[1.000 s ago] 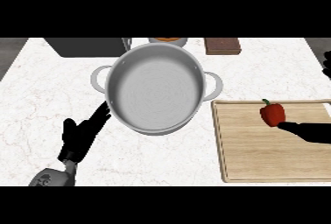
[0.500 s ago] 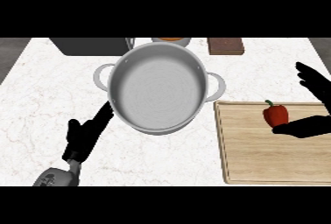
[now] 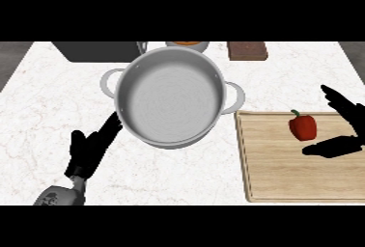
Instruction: Pick the bell pepper from the tray and place it in the pot
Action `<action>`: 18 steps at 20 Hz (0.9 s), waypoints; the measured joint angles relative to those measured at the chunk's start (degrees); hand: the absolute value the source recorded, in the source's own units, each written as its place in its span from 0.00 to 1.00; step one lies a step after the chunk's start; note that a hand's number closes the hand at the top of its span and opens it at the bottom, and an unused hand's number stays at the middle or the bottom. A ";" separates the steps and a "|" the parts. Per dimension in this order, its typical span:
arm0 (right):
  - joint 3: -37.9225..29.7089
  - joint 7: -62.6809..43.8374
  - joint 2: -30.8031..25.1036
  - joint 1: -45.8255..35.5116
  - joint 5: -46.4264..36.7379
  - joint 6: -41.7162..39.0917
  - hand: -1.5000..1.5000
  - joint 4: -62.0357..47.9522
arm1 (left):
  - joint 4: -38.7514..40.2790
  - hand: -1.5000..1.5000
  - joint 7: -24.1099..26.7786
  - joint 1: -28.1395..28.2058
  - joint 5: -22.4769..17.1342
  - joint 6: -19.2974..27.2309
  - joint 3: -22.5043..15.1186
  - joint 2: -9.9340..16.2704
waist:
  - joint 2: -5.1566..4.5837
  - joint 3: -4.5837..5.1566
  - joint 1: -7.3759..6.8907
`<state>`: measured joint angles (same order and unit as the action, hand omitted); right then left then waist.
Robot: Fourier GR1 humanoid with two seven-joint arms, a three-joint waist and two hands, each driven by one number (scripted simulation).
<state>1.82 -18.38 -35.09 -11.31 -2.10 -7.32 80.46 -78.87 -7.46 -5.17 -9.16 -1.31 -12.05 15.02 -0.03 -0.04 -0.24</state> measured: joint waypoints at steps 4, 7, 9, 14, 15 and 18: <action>-2.88 5.84 1.15 1.12 -1.71 -0.49 0.00 -3.53 | -0.50 0.50 0.52 1.23 1.04 -1.23 0.69 -0.55 | 0.03 0.00 0.11; -4.71 6.93 2.47 0.27 -1.58 -2.26 0.00 -4.73 | -0.54 0.50 0.55 1.54 1.74 -2.22 1.58 -1.07 | 0.05 0.01 0.15; -6.09 9.45 3.09 0.67 0.21 -3.92 0.00 -5.74 | 0.25 0.50 0.75 0.93 2.47 -2.04 1.61 -1.72 | 0.11 -0.06 0.21; -8.25 13.13 6.36 -0.03 3.53 -6.14 0.00 -8.34 | 1.14 0.50 0.99 0.41 2.61 -3.18 2.91 -1.89 | 0.11 -0.07 0.14; -8.82 13.79 6.79 -0.21 4.22 -6.78 0.00 -9.24 | 1.31 0.50 1.51 0.48 2.90 -3.33 3.02 -2.02 | 0.12 -0.08 0.12; -9.92 15.84 8.81 -1.61 5.20 -7.39 0.00 -12.99 | 1.09 0.50 0.74 0.24 3.24 -3.61 3.44 -2.49 | 0.10 -0.07 0.03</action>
<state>-8.09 -2.53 -26.28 -12.93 3.10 -14.71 67.47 -77.78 -6.72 -4.94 -5.93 -4.92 -8.61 12.53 0.07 -0.11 -0.22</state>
